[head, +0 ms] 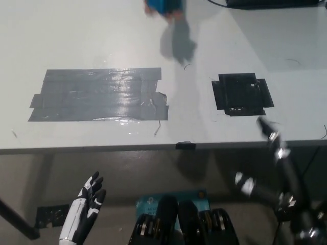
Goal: A person hands a rubik's cube to the robot and rhe robot picks it up with its right hand and places it on the black spot on the desk infron tof it
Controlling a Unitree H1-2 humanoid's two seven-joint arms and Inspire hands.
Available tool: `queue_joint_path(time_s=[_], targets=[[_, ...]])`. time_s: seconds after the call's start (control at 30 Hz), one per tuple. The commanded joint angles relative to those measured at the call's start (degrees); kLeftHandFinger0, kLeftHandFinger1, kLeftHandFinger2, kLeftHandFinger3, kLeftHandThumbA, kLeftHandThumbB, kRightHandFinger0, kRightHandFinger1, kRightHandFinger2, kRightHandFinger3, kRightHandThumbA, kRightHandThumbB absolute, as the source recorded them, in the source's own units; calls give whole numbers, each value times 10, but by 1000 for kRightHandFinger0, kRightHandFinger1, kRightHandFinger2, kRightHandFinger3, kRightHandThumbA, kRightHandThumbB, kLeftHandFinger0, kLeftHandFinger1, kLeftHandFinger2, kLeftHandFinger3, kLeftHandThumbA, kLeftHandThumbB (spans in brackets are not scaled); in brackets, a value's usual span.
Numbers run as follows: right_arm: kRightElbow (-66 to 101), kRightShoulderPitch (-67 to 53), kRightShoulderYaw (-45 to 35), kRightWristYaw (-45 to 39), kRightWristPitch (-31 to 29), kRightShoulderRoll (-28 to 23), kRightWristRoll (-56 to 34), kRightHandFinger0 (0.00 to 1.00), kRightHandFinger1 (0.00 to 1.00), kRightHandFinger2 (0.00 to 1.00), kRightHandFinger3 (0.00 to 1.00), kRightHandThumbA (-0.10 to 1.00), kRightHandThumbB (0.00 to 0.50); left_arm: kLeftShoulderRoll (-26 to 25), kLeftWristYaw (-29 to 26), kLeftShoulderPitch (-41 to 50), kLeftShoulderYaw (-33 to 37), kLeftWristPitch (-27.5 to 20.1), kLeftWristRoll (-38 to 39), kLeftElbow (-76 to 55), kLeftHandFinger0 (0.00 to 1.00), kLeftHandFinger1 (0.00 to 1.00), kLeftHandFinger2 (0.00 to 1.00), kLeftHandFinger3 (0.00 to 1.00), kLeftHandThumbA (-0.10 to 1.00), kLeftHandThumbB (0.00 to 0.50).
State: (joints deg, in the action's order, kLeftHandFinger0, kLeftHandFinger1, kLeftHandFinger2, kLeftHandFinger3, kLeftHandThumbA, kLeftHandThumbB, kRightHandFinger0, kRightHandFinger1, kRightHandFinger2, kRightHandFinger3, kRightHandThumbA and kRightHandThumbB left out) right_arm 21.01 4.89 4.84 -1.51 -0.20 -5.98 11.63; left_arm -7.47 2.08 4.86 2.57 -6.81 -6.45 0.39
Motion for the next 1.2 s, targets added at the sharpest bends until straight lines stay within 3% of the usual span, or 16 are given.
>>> queue_joint_path(time_s=[0.0,0.2,0.4,0.53,0.73,0.8,1.0,1.07,1.17], targets=[[44,129,-30,-44,126,-39,-30,1000,1000,1000,1000,872,359,-6,6,-9,5,-7,-9,-17,1000,1000,1000,1000,867,171],[-78,262,-24,-75,173,-69,-39,1000,1000,1000,1000,910,360,-10,5,-14,2,-4,-10,-15,1000,1000,1000,1000,883,195],[-250,391,-13,-111,187,-91,-55,1000,1000,1000,1000,914,448,-9,6,-21,3,-5,-6,-15,1000,1000,1000,1000,864,177],[-331,434,-3,-105,186,-84,-41,1000,1000,1000,1000,944,487,-8,9,-20,3,-1,-2,-19,1000,1000,1000,1000,835,168],[-414,472,-4,-96,189,-59,-50,1000,1000,1000,1000,935,500,-8,9,-26,5,3,-3,-16,1000,1000,1000,1000,837,184],[-432,473,-18,-96,187,-43,-72,1000,1000,1000,1000,888,500,-9,8,-27,5,8,-7,-16,1000,1000,1000,1000,787,170],[-464,464,-31,-96,165,-14,-95,1000,1000,1000,1000,951,478,-13,7,-31,8,21,-20,-24,1000,1000,1000,1000,659,154],[-462,463,-35,-95,168,-9,-100,1000,1000,1000,1000,956,495,-13,8,-35,6,23,-18,-24,1000,1000,1000,1000,604,143],[-461,462,-40,-100,165,-5,-109,1000,1000,1000,1000,958,492,-13,10,-38,6,27,-14,-25,1000,1000,1000,1000,408,116]])
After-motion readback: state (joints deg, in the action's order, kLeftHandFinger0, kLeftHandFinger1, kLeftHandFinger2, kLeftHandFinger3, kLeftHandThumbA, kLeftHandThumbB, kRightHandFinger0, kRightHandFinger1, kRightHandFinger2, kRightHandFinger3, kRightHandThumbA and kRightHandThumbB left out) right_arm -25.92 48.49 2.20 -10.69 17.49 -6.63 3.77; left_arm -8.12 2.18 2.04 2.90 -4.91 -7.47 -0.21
